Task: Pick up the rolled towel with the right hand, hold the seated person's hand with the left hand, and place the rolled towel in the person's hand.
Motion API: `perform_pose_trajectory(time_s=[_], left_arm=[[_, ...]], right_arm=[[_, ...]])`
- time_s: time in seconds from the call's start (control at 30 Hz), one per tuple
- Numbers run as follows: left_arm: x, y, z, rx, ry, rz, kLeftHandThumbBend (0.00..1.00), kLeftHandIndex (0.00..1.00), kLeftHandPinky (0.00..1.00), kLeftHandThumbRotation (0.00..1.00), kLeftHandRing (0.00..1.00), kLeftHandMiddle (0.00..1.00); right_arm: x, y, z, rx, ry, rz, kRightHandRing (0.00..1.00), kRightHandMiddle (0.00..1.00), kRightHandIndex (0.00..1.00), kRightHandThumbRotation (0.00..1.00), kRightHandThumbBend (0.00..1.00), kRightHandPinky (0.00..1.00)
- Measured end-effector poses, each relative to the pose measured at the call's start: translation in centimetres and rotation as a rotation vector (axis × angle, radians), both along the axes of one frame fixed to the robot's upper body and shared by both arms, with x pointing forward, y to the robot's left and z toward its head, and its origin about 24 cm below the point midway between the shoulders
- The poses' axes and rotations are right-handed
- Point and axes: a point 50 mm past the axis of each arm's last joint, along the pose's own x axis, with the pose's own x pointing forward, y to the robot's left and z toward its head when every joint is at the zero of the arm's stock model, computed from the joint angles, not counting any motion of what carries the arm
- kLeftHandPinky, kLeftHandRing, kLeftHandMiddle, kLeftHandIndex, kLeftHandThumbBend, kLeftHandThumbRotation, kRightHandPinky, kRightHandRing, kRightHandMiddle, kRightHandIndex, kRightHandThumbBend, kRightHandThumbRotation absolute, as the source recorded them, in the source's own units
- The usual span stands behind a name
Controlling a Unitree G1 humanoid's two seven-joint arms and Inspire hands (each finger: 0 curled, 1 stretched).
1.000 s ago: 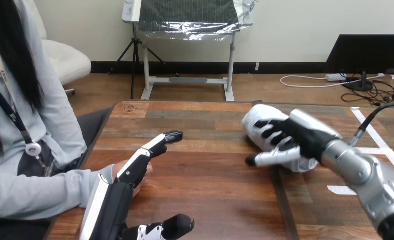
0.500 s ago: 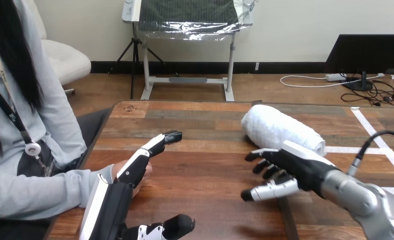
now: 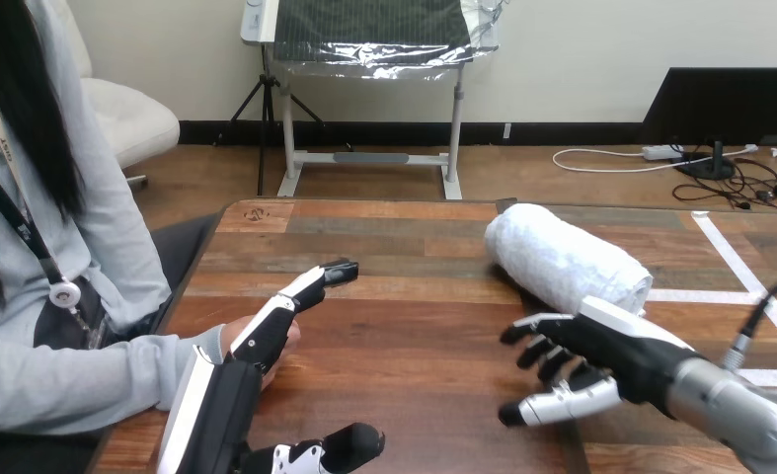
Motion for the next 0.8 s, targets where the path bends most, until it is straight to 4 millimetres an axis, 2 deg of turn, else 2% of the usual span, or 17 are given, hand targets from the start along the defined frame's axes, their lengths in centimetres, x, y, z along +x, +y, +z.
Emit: perform_pose_trajectory(time_s=[0.17, 0.43, 0.8], left_arm=[[0.0, 0.0, -0.2, 0.001, 0.012, 0.001, 0.99, 0.80, 0.86, 0.73, 0.89, 0.85], [0.0, 0.0, -0.4, 0.002, 0.023, 0.001, 0.98, 0.79, 0.85, 0.73, 0.88, 0.84], [0.4, 0.0, -0.4, 0.003, 0.019, -0.004, 0.97, 0.79, 0.86, 0.73, 0.89, 0.84]], right_arm=[[-0.9, -0.3, 0.4, 0.012, 0.003, 0.009, 0.67, 0.74, 0.81, 0.40, 0.84, 0.55], [-1.8, -0.7, 1.5, 0.062, -0.020, 0.002, 0.66, 0.71, 0.77, 0.36, 0.85, 0.55], [-2.0, -0.6, 4.3, 0.140, -0.122, -0.005, 0.66, 0.69, 0.75, 0.33, 0.89, 0.57]])
